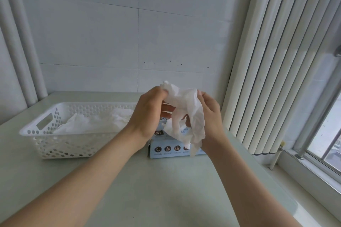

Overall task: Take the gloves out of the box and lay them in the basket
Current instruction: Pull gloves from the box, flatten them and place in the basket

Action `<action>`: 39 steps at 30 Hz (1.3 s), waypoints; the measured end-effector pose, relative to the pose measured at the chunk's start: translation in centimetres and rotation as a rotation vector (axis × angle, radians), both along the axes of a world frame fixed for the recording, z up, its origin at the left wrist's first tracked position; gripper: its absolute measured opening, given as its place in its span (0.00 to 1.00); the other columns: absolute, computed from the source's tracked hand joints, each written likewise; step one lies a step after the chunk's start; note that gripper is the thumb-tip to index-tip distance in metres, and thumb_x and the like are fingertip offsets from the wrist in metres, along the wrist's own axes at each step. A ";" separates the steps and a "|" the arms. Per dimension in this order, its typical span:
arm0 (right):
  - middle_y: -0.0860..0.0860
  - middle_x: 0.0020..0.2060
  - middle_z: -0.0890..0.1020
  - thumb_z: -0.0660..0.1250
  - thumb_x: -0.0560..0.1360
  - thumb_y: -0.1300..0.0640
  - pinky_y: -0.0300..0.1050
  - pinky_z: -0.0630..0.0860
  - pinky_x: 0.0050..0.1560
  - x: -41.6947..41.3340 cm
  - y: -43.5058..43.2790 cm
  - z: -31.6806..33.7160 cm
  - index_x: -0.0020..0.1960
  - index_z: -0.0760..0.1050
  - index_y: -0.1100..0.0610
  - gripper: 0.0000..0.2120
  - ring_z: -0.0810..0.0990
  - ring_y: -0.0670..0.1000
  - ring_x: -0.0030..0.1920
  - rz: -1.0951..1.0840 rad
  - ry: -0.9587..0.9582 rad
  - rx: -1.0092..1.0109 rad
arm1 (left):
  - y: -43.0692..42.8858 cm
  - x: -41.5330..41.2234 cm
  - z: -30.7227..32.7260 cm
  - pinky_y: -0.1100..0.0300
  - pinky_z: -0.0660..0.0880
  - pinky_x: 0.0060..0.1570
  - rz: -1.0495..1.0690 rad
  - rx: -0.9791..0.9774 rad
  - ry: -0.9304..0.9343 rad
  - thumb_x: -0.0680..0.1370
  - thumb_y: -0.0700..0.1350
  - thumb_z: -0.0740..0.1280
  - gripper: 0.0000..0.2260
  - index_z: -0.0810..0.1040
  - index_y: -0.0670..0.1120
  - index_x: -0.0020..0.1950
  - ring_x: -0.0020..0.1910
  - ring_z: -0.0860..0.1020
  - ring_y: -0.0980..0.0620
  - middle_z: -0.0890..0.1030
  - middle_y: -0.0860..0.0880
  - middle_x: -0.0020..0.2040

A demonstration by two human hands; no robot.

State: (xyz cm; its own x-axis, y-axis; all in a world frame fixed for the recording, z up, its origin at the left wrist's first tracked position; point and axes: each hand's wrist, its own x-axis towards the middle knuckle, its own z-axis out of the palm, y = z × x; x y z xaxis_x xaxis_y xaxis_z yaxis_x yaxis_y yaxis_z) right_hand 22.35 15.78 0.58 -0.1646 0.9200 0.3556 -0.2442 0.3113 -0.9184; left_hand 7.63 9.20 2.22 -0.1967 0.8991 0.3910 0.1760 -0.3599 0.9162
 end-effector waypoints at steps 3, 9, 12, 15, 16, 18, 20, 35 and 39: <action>0.55 0.30 0.74 0.63 0.86 0.60 0.40 0.69 0.28 0.1 -0.4 0.2 0.44 0.77 0.66 0.14 0.70 0.52 0.29 0.031 -0.172 -0.012 | 0.3 0.0 -0.2 0.45 0.82 0.53 0.080 0.041 0.006 0.82 0.55 0.66 0.14 0.80 0.45 0.52 0.49 0.85 0.47 0.85 0.45 0.48; 0.46 0.26 0.81 0.61 0.86 0.61 0.37 0.73 0.33 0.5 -1.5 0.8 0.44 0.78 0.63 0.14 0.77 0.45 0.26 0.180 -0.403 0.001 | 0.5 -0.3 -0.4 0.63 0.70 0.36 0.223 0.089 0.022 0.84 0.52 0.66 0.17 0.75 0.44 0.39 0.34 0.73 0.56 0.75 0.55 0.32; 0.59 0.42 0.88 0.58 0.83 0.34 0.51 0.79 0.47 0.1 -1.9 1.0 0.59 0.79 0.60 0.30 0.86 0.58 0.40 0.367 -0.319 -0.151 | 0.6 -0.6 -0.2 0.62 0.68 0.32 0.340 0.108 0.005 0.82 0.53 0.68 0.19 0.75 0.43 0.37 0.31 0.72 0.55 0.74 0.52 0.30; 0.63 0.46 0.88 0.64 0.79 0.33 0.54 0.80 0.45 0.2 -2.1 0.9 0.63 0.78 0.58 0.29 0.87 0.65 0.43 0.381 -0.435 -0.023 | 0.7 -1.2 0.1 0.57 0.72 0.34 0.440 0.128 0.035 0.79 0.55 0.71 0.17 0.79 0.43 0.40 0.33 0.78 0.50 0.80 0.46 0.34; 0.62 0.47 0.88 0.69 0.79 0.40 0.56 0.80 0.46 0.2 -2.1 0.8 0.61 0.79 0.58 0.22 0.87 0.67 0.45 0.358 -0.460 0.016 | 0.7 -1.4 0.1 0.55 0.75 0.35 0.456 0.130 0.050 0.79 0.56 0.72 0.15 0.81 0.45 0.40 0.35 0.81 0.48 0.82 0.47 0.35; 0.61 0.46 0.88 0.71 0.80 0.54 0.59 0.82 0.47 0.0 -1.9 0.5 0.57 0.83 0.58 0.10 0.87 0.67 0.48 0.316 -0.480 0.056 | 0.7 -1.8 0.2 0.53 0.78 0.37 0.497 0.125 0.082 0.78 0.57 0.72 0.13 0.83 0.49 0.42 0.39 0.83 0.48 0.84 0.50 0.37; 0.59 0.42 0.88 0.66 0.80 0.58 0.55 0.80 0.43 -0.3 -1.7 0.3 0.52 0.83 0.64 0.10 0.86 0.65 0.43 0.269 -0.486 0.065 | 0.8 -2.1 0.3 0.54 0.77 0.37 0.531 0.122 0.099 0.78 0.57 0.72 0.13 0.82 0.49 0.41 0.38 0.82 0.47 0.84 0.50 0.36; 0.55 0.32 0.70 0.62 0.81 0.56 0.46 0.67 0.37 -1.0 -1.9 0.3 0.44 0.74 0.69 0.16 0.69 0.51 0.34 -0.028 -0.426 0.106 | 1.3 -3.0 0.4 0.57 0.77 0.49 0.410 -0.081 0.189 0.82 0.43 0.62 0.10 0.84 0.49 0.52 0.52 0.80 0.54 0.84 0.56 0.50; 0.55 0.32 0.64 0.64 0.83 0.53 0.47 0.60 0.36 -0.9 -2.2 0.3 0.38 0.65 0.67 0.22 0.62 0.53 0.33 0.018 -0.434 0.121 | 1.3 -2.8 0.4 0.56 0.70 0.41 0.401 -0.068 0.199 0.84 0.45 0.59 0.11 0.77 0.45 0.45 0.42 0.75 0.52 0.78 0.52 0.41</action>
